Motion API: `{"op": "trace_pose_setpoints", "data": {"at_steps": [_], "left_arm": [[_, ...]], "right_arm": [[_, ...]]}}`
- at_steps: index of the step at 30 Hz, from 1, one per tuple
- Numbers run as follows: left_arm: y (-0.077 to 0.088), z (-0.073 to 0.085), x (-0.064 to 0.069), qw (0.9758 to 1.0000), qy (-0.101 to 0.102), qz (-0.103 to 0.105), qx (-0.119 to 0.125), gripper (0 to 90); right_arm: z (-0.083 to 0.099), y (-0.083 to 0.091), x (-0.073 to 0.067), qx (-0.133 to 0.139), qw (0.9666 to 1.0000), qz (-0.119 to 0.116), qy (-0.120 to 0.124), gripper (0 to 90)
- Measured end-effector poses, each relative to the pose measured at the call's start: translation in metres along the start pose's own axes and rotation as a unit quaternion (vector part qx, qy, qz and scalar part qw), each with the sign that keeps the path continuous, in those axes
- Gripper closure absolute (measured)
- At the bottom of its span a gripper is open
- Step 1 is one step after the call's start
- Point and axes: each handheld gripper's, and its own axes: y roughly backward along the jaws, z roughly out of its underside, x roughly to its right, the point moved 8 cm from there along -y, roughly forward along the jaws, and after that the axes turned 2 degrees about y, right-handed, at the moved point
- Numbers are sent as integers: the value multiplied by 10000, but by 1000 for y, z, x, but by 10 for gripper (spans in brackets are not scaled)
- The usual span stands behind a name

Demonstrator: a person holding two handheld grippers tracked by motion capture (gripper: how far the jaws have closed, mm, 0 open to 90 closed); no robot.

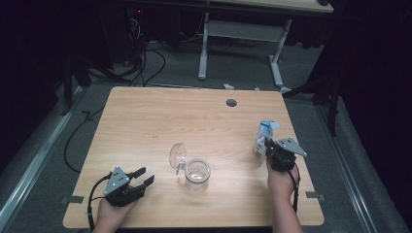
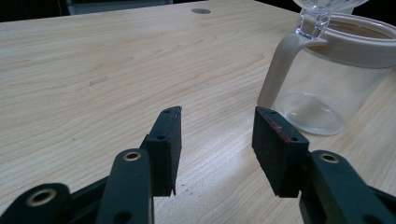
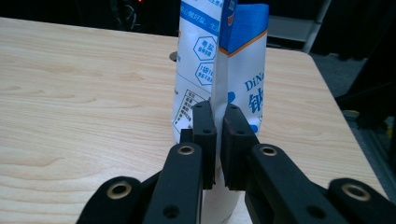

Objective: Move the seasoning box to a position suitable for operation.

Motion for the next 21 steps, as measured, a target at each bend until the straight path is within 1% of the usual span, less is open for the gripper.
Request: {"op": "trace_pose_setpoints", "data": {"at_steps": [2, 3, 4, 5, 7, 10, 11, 12, 13, 16, 21], "left_arm": [[0, 0, 0, 10000, 23, 19, 34, 514], [1, -1, 0, 9999, 39, 36, 89, 508], [1, -1, 0, 9999, 39, 36, 89, 504], [1, -2, 0, 9999, 48, 45, 112, 504], [2, -2, 0, 9999, 37, 67, 115, 488], [1, -2, -1, 9999, 33, 57, 105, 484], [1, -2, -1, 9999, 20, 58, 107, 483], [1, -2, -1, 9999, 20, 58, 107, 483], [1, -1, 0, 9999, 9, 61, 109, 482], [1, -1, 0, 9999, -4, 61, 108, 480], [0, -1, 1, 9999, -35, 61, 121, 480]], "right_arm": [[-1, 1, 1, 20, 10000, -59, -29, 863], [-1, 2, 1, 6, 9999, -126, -48, 863], [-1, 2, 1, 6, 9999, -126, -48, 863], [-1, 2, 0, -7, 9998, -187, -90, 864], [-2, 4, 1, -10, 9993, -327, -206, 867], [-3, 6, 1, -34, 9990, -397, -223, 868], [-5, 8, 0, -63, 9989, -432, -153, 870], [-5, 8, 0, -63, 9989, -432, -153, 870], [-6, 10, -2, -78, 9986, -508, -111, 872], [-7, 13, -5, -101, 9983, -568, -62, 874], [-8, 23, -16, -94, 9973, -730, 61, 876]]}}
